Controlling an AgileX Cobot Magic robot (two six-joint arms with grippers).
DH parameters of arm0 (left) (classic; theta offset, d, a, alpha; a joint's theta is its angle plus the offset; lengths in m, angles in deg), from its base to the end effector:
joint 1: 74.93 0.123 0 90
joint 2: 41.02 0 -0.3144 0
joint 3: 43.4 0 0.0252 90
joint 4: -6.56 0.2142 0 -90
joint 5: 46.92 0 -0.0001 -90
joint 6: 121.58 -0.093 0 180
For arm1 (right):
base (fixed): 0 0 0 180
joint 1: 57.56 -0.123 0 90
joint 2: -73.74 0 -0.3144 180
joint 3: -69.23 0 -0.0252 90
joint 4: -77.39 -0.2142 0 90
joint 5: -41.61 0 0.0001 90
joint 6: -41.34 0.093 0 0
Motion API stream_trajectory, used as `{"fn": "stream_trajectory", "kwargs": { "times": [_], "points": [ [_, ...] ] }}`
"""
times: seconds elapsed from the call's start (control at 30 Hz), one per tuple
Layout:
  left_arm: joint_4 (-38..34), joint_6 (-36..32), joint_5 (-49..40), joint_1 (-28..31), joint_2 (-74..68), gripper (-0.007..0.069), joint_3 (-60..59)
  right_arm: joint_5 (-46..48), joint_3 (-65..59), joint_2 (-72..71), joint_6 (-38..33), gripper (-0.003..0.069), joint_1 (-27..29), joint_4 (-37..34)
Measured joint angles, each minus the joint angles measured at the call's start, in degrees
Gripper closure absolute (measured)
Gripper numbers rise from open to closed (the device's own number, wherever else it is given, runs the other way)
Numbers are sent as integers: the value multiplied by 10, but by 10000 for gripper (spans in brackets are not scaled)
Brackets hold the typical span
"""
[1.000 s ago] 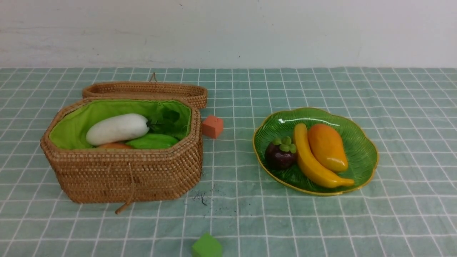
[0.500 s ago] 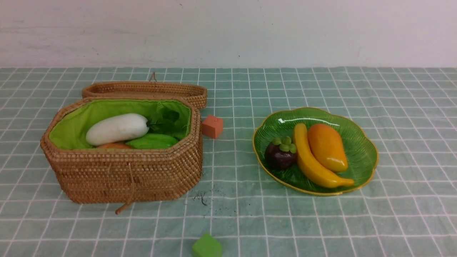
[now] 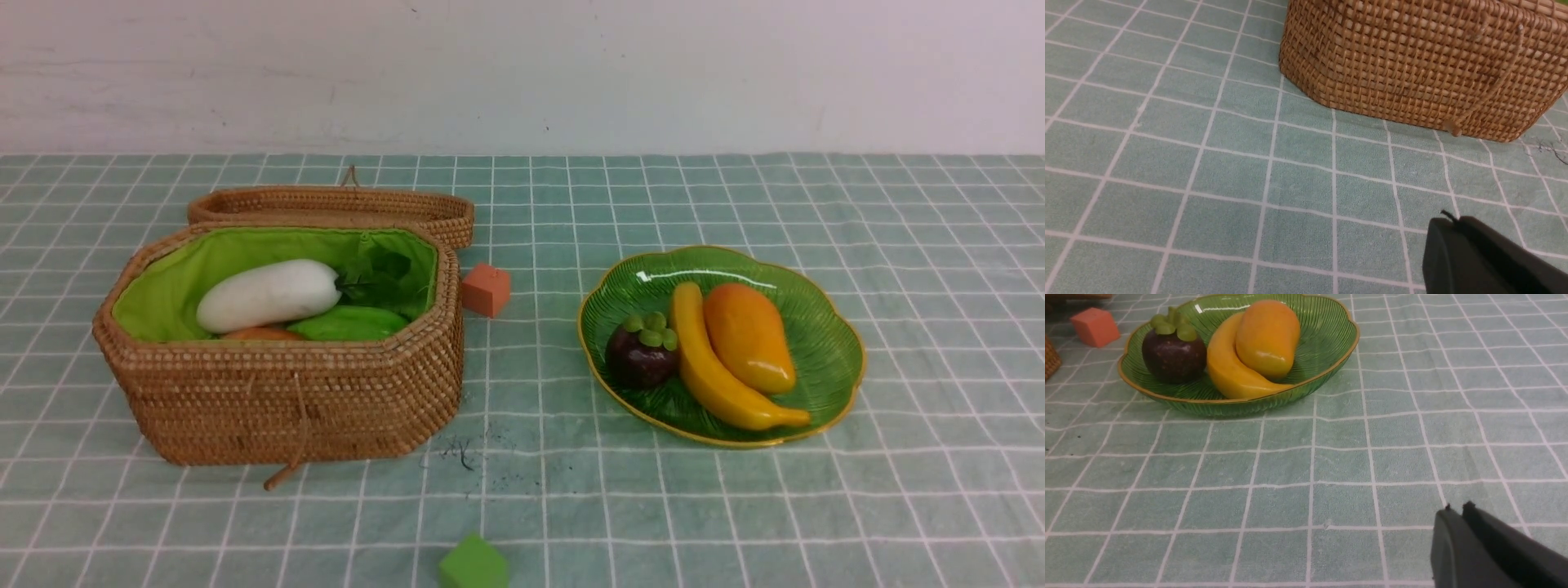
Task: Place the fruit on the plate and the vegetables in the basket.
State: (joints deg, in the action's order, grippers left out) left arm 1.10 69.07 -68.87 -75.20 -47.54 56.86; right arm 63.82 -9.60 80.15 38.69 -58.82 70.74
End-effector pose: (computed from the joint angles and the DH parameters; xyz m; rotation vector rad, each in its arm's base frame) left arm -0.0120 -0.0033 0.1688 -0.2302 1.8790 -0.2242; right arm -0.0125 0.0038 0.1732 0.0066 1.8739 0.0984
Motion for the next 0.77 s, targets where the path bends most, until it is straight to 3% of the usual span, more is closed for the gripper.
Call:
{"fn": "stream_trajectory", "kwargs": {
  "times": [0.77],
  "points": [
    [0,0,0,0,0,625,0,0,0,0,0,599,0,0]
  ]
}}
